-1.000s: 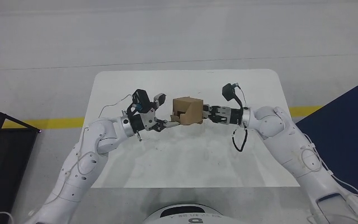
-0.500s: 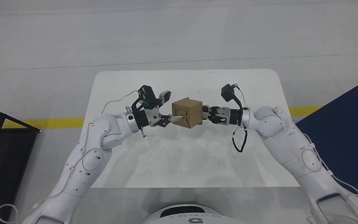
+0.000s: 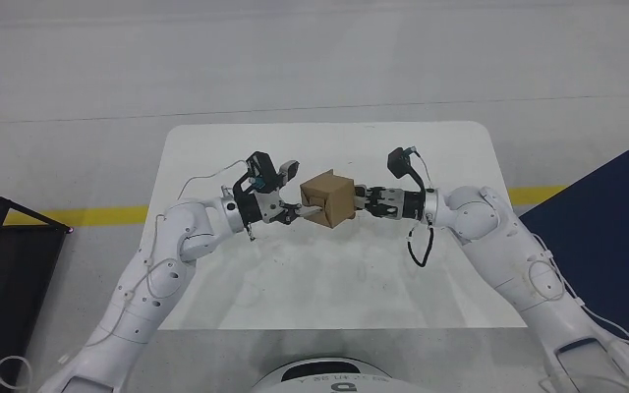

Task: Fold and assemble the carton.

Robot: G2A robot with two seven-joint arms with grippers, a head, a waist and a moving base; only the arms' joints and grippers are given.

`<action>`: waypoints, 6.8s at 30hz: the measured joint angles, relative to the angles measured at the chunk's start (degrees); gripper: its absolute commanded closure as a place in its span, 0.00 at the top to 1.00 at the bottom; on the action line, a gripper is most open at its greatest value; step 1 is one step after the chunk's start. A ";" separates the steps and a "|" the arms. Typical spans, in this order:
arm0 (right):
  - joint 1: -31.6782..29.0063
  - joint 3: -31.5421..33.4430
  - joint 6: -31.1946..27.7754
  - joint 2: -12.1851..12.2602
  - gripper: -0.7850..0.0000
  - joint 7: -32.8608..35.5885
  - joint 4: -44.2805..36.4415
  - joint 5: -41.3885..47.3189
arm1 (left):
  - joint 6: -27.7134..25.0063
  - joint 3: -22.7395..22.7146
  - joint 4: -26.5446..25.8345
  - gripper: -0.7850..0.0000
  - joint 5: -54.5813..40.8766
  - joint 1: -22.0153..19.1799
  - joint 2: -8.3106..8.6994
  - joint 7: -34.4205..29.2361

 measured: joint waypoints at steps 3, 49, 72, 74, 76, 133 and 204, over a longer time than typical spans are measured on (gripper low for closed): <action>0.07 -0.10 0.04 -0.03 0.00 0.03 0.07 0.08 | 0.24 0.16 0.00 0.96 0.24 -0.06 -0.02 -0.69; -0.08 -0.13 -1.22 0.00 0.00 -0.03 -0.08 0.16 | 5.77 -0.93 -3.23 0.91 6.93 2.10 0.25 -2.22; -0.73 0.32 -1.50 0.26 0.00 -0.07 -0.92 0.00 | 9.49 -1.33 -6.49 0.95 10.24 3.92 0.28 -3.83; -0.74 0.32 -1.56 0.27 0.00 -0.01 -0.93 0.06 | 9.42 -2.11 -6.69 0.95 9.74 4.35 0.40 -3.85; -0.72 0.29 -1.56 0.28 0.00 0.09 -0.93 0.08 | 9.19 -3.05 -6.88 0.96 9.38 4.78 0.56 -3.85; -0.68 0.13 -2.30 0.44 0.00 -0.16 -0.79 0.46 | -5.37 -6.61 -0.88 1.00 -2.40 5.00 1.71 1.10; -1.33 0.51 -2.38 0.73 0.00 -0.80 -1.75 -0.43 | -9.54 -1.96 7.43 1.00 -22.90 0.48 1.97 -11.79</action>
